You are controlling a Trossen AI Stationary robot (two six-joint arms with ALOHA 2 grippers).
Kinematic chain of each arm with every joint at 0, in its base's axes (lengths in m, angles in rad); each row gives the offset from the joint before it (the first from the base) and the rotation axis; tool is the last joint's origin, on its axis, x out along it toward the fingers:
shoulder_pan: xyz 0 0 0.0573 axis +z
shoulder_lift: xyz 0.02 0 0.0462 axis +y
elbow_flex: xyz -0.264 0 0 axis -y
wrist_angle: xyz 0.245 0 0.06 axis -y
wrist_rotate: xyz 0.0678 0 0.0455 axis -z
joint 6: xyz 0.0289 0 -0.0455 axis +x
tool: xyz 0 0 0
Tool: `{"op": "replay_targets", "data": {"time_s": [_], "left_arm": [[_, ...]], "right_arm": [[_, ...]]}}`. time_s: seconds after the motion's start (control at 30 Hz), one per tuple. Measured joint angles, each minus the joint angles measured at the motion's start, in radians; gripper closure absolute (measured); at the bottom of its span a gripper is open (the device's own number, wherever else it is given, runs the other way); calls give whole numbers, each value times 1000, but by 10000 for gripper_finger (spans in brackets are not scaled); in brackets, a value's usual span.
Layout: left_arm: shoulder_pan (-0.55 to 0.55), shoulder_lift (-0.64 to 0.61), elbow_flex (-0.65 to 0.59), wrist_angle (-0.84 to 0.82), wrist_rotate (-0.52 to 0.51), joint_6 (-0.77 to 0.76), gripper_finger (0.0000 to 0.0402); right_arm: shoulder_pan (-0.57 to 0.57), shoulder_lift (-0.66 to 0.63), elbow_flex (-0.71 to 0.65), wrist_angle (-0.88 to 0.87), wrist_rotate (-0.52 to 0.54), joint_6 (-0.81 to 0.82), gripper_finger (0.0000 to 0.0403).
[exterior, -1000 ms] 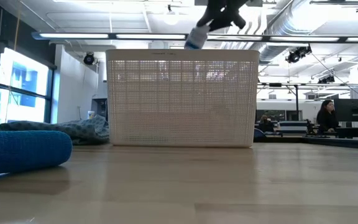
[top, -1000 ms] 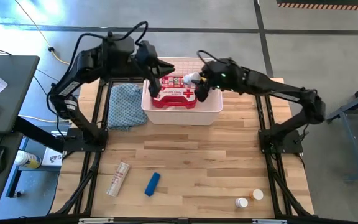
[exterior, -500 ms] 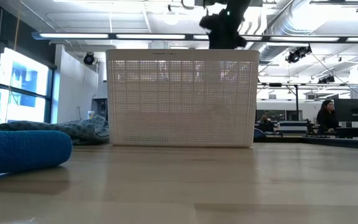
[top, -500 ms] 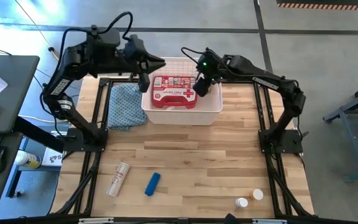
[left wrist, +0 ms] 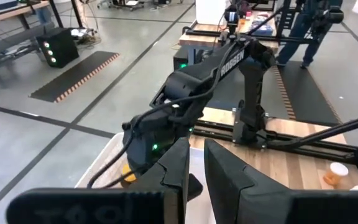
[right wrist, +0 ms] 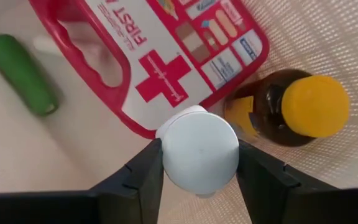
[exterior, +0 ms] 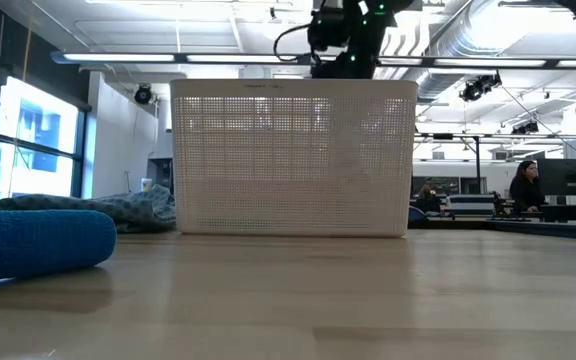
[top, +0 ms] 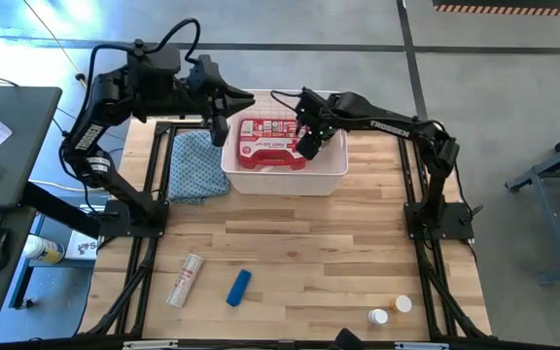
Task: Pick & place medical supplies in basket/bin
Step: Put the left white pill bottle into the white bin
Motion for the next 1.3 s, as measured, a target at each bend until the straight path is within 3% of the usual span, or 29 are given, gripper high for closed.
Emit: {"op": "replay_targets", "data": {"time_s": [0.33, 0.73, 0.97, 1.3], "left_arm": [[0, -18, 0, -21, -5, 27, 316], [0, -28, 0, -21, -5, -1, 316], [0, -37, 0, -26, -6, -1, 316], [0, -43, 0, -14, -8, 0, 316]], "right_arm": [[2, 1, -125, 12, 33, -1, 241], [-6, 3, -133, 84, 37, -16, 242], [-16, 32, -140, 95, -17, -24, 234], [-31, 42, -140, 106, 40, -51, 234]]}}
